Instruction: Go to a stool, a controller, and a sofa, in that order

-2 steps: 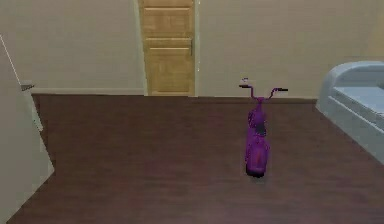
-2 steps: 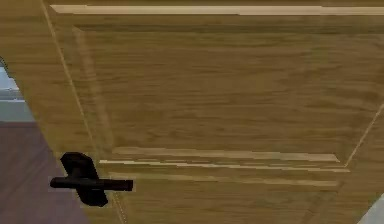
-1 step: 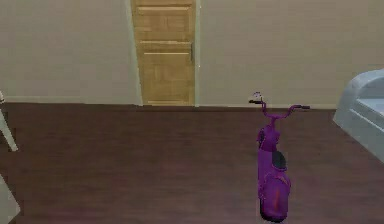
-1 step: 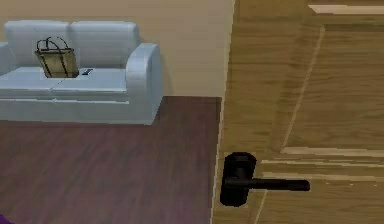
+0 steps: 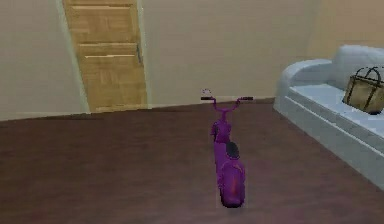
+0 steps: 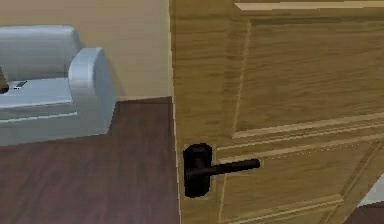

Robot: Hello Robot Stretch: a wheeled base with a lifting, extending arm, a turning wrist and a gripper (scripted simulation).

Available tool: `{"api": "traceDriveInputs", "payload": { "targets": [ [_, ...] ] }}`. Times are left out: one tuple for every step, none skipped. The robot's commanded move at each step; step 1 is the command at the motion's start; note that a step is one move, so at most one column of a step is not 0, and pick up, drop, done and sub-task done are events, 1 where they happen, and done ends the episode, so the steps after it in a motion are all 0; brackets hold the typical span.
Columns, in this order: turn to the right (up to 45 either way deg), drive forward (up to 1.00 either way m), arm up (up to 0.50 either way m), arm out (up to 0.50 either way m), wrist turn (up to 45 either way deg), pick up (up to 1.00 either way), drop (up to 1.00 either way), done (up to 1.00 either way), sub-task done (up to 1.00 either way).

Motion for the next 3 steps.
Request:
{"api": "traceDriveInputs", "payload": {
  "targets": [
    [3.0, 0.00, 0.00, 0.00, 0.0, 0.00, 0.00, 0.00, 0.00],
    [0.0, 0.45, 0.00, 0.00, 0.0, 0.00, 0.00, 0.00, 0.00],
    [45.0, 0.00, 0.00, 0.00, 0.0, 0.00, 0.00, 0.00, 0.00]
  ]
}}
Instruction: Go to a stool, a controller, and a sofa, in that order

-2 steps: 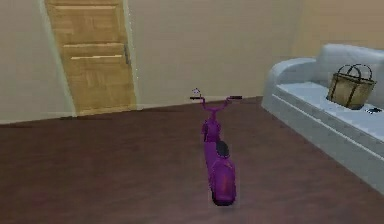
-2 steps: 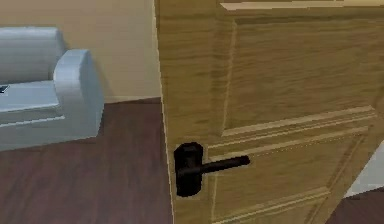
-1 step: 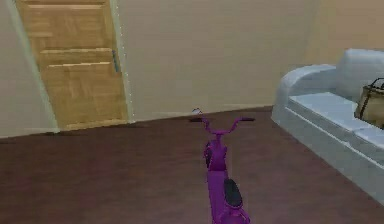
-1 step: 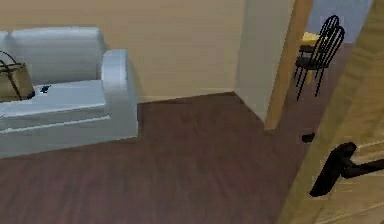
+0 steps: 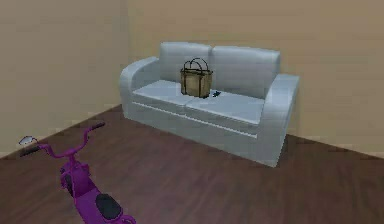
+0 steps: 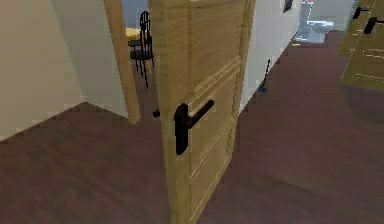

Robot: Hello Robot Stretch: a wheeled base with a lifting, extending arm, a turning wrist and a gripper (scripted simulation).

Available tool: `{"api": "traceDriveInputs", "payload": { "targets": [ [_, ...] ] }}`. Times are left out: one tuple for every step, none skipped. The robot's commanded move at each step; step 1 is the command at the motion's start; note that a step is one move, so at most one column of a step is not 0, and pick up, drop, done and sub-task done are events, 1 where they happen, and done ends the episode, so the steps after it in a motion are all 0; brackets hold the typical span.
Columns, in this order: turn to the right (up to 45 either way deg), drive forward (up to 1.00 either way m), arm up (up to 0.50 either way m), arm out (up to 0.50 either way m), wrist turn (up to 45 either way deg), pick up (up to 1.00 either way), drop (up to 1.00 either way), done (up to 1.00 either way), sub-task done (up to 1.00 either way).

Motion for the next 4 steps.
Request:
{"api": "traceDriveInputs", "payload": {
  "targets": [
    [24.0, 0.00, 0.00, 0.00, 0.0, 0.00, 0.00, 0.00, 0.00],
    [0.0, 0.60, 0.00, 0.00, 0.0, 0.00, 0.00, 0.00, 0.00],
    [45.0, 0.00, 0.00, 0.00, 0.0, 0.00, 0.00, 0.00, 0.00],
    [30.0, 0.00, 0.00, 0.00, 0.0, 0.00, 0.00, 0.00, 0.00]
  ]
}}
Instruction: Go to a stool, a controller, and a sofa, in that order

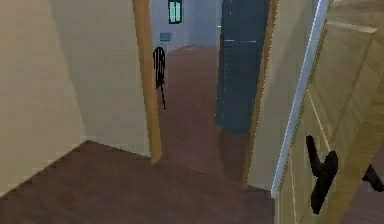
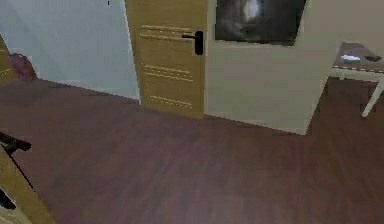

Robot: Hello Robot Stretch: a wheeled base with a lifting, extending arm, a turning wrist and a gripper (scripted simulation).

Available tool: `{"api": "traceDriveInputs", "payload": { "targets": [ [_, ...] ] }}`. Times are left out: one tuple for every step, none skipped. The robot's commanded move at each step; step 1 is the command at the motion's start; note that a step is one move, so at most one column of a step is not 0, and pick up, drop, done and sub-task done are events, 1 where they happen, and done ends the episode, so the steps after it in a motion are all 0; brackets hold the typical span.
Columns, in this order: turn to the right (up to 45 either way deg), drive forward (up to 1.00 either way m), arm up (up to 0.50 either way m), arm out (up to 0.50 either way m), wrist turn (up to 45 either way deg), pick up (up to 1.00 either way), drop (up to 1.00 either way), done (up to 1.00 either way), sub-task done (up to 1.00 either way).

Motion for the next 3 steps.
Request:
{"api": "traceDriveInputs", "payload": {
  "targets": [
    [0.0, 1.00, 0.00, 0.00, 0.0, 0.00, 0.00, 0.00, 0.00],
    [6.0, 0.00, 0.00, 0.00, 0.0, 0.00, 0.00, 0.00, 0.00],
    [0.0, 0.35, 0.00, 0.00, 0.0, 0.00, 0.00, 0.00, 0.00]
  ]
}}
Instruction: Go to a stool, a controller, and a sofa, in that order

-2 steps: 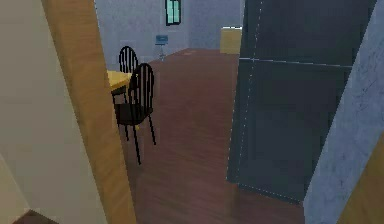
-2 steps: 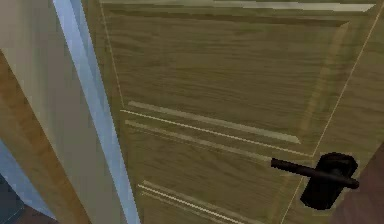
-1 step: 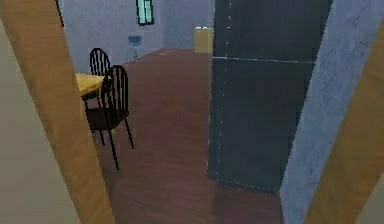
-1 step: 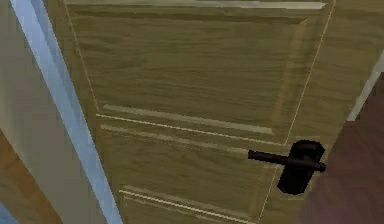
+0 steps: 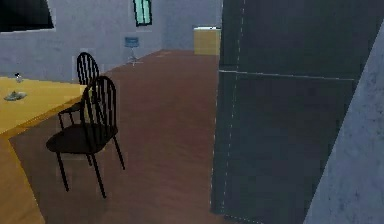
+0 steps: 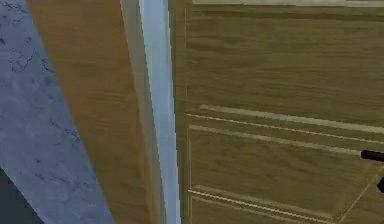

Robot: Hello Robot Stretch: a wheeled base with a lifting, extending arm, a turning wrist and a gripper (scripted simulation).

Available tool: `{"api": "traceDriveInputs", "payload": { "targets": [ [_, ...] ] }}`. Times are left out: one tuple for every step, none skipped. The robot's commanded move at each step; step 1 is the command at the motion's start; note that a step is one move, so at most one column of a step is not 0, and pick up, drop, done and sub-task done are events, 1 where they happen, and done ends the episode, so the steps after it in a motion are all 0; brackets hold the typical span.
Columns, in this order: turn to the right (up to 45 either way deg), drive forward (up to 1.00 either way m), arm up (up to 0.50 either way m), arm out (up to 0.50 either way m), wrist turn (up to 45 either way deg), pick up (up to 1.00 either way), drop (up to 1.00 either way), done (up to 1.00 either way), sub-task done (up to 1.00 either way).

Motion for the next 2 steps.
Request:
{"api": "traceDriveInputs", "payload": {
  "targets": [
    [-24.0, 0.00, 0.00, 0.00, 0.0, 0.00, 0.00, 0.00, 0.00],
    [0.0, 0.70, 0.00, 0.00, 0.0, 0.00, 0.00, 0.00, 0.00]
  ]
}}
